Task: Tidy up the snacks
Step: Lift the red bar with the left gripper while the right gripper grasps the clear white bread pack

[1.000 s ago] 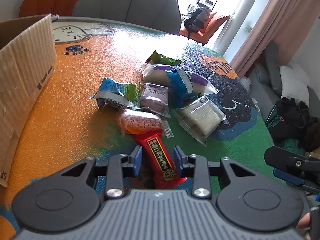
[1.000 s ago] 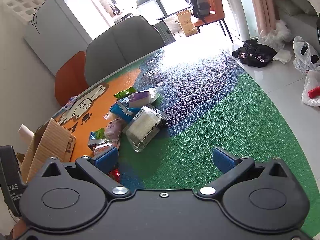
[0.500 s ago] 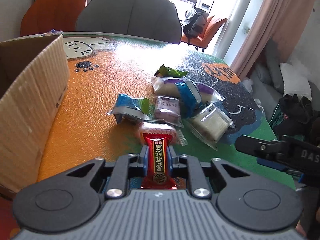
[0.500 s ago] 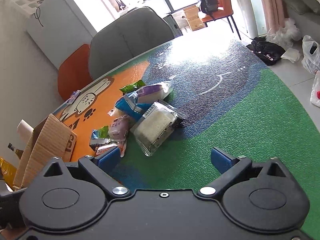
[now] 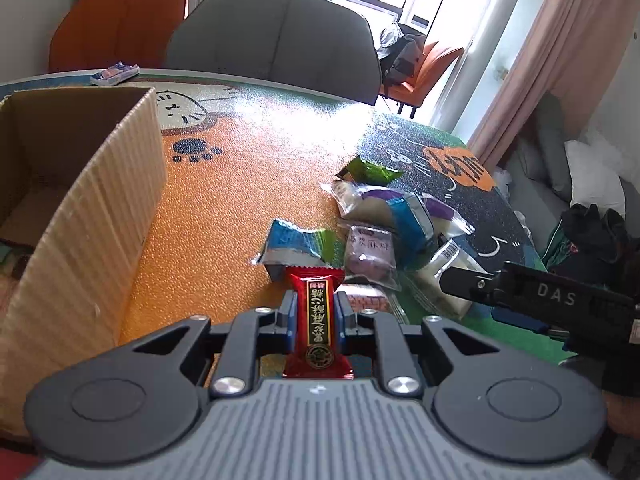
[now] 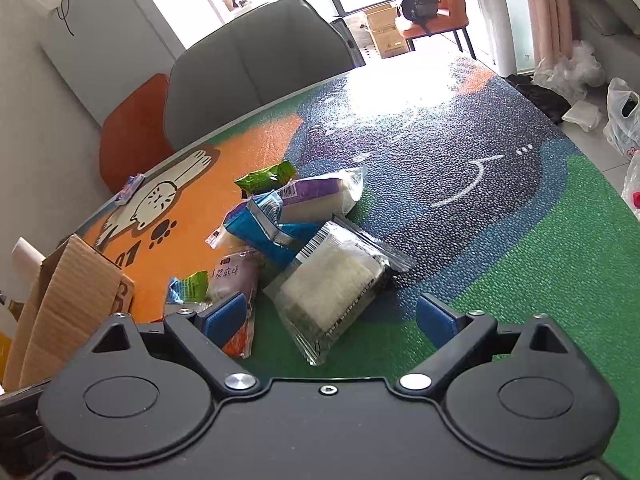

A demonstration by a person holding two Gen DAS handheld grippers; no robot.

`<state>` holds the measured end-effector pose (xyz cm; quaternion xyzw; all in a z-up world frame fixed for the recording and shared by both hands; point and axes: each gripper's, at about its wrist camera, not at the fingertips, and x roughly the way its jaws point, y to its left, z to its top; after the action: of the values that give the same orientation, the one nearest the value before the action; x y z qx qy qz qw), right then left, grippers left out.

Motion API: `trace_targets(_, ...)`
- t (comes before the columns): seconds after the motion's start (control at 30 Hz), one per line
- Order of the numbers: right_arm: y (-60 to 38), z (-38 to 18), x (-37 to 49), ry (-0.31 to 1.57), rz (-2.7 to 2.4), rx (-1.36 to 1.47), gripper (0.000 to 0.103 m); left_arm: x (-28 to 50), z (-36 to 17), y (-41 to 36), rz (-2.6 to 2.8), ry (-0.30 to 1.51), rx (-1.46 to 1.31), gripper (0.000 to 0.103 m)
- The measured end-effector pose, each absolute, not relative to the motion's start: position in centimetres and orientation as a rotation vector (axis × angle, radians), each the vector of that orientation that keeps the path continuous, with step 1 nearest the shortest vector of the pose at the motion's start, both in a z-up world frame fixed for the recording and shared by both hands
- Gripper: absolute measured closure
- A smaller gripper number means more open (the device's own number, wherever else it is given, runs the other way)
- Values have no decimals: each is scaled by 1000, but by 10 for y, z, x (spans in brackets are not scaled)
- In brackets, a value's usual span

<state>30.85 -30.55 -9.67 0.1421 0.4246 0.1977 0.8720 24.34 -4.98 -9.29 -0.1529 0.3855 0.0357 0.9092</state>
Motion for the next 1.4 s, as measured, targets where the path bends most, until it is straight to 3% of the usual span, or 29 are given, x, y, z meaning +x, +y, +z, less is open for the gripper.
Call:
trace_targets(0.53,-270,-102,327,899,269,103,10,258,-92,-39,30,804,-328,85)
trace_targets(0.73,-279,-103,317,879,227,26,23,259,-97,-43,11,811,-325,85)
trace_targets(0.8,-282,-104,313,866,223,-3,36,259,-97,-45,4,812,-322,85)
trace_targets(0.87,-285,-103,309,855,227,-20,43,258,-98,-46,3,812,-321,85)
trace_targets(1.37,-306,-85,279,823,317,101,49,237,-80,-56,-58,779,-307,85)
trace_targets(1.4,-307,-83,278,817,321,109,65,235,-79,-55,-61,776,-306,85)
